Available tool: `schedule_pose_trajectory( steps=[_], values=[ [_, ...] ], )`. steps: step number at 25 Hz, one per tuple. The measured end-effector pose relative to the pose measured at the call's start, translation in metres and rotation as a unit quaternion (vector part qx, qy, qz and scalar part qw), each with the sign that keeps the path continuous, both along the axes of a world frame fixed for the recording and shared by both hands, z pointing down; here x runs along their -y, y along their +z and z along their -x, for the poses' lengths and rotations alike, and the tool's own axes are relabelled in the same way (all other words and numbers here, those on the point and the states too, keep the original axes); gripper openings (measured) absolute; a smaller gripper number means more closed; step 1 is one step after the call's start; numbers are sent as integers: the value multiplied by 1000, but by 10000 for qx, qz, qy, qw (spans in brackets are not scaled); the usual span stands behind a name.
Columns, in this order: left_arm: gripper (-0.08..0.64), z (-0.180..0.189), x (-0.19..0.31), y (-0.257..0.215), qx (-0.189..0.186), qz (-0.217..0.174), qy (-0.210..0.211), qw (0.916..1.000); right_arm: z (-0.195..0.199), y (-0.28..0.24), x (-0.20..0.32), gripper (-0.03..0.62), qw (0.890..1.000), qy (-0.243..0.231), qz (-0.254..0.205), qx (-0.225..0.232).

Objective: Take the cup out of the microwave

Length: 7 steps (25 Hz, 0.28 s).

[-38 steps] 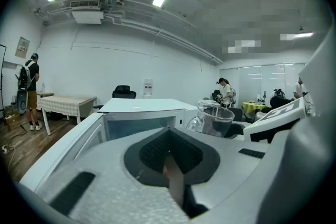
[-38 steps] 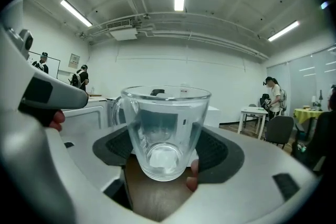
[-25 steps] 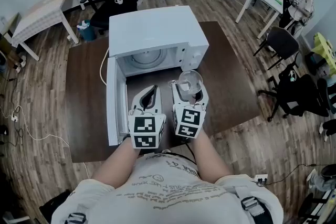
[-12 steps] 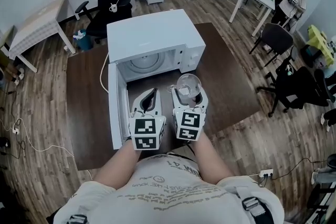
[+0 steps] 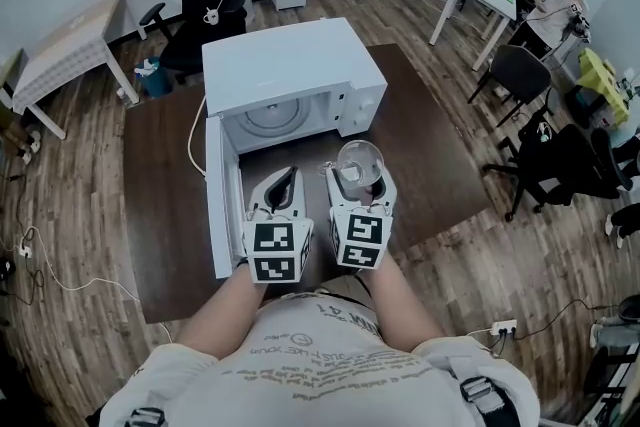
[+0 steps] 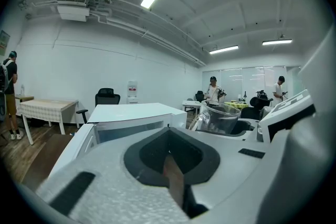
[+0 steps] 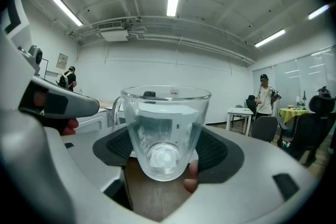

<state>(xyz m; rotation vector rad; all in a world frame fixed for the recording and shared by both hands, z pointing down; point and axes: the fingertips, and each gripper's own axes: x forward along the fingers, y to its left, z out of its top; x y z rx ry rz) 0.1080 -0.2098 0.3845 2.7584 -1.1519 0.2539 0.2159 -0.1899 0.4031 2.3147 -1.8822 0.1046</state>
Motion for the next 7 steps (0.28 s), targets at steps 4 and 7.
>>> schedule_pose_trajectory(
  steps=[4, 7],
  values=[
    [8, 3, 0, -2, -34, 14, -8, 10000, 5, 0, -4, 348, 10000, -72, -20, -18],
    [8, 3, -1, -2, -35, 37, -18, 10000, 7, 0, -6, 348, 9999, -100, -5, -46]
  ],
)
